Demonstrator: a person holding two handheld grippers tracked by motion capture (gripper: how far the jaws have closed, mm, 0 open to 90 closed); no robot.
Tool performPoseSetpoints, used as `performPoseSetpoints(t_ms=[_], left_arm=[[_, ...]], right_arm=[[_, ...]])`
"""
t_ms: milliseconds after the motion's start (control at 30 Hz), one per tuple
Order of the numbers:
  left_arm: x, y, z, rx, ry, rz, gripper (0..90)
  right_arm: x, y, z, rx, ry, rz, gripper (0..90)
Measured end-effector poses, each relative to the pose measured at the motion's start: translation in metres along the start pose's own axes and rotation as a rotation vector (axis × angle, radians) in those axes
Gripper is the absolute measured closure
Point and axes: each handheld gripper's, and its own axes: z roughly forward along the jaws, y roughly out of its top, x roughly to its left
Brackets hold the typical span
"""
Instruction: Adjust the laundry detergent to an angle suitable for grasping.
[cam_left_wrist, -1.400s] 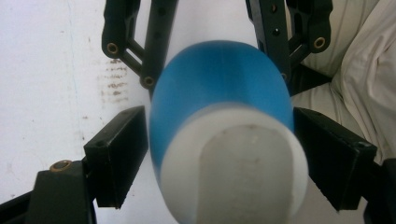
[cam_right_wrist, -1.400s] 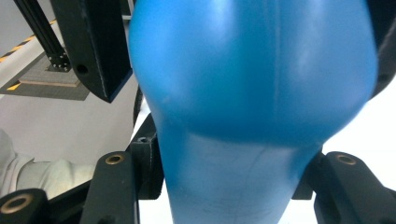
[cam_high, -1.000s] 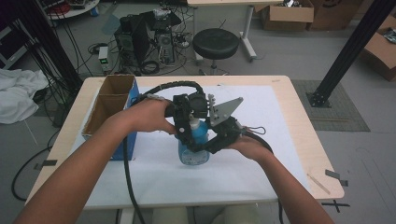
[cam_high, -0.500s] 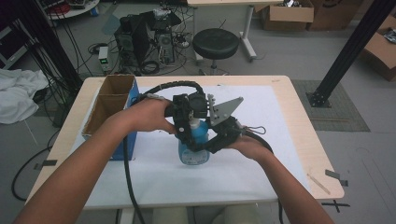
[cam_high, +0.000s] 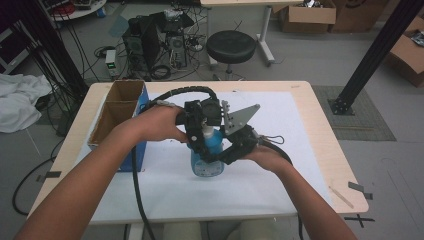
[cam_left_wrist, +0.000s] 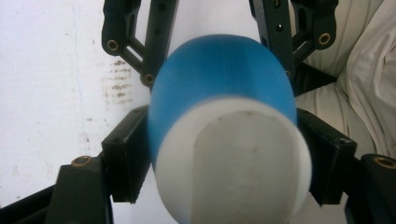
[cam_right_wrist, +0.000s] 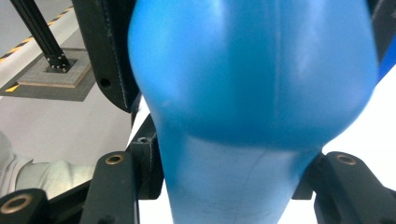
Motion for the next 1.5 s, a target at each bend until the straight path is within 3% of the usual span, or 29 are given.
performPoseSetpoints(t_ms=[1100,1200,1300,1400,1500], left_arm=[[-0.003,0.002,0.001,-0.015,0.012,0.034,37.8],[-0.004,0.002,0.000,-0.004,0.028,0.036,37.9],[-0.003,-0.002,-0.004,-0.011,0.053,0.013,37.9],[-0.002,-0.004,-0.008,-0.014,0.064,0.001,37.9],[-0.002,-0.007,-0.011,-0.011,0.071,-0.016,37.9]], right_arm=[[0.003,-0.001,0.000,0.016,-0.003,-0.003,43.3],[0.004,-0.001,-0.001,0.006,0.007,0.015,33.3],[0.006,-0.005,-0.004,0.027,-0.003,0.038,23.3],[0.008,-0.011,-0.011,0.065,-0.024,0.049,20.3],[0.008,-0.018,-0.024,0.058,-0.060,0.076,14.8]])
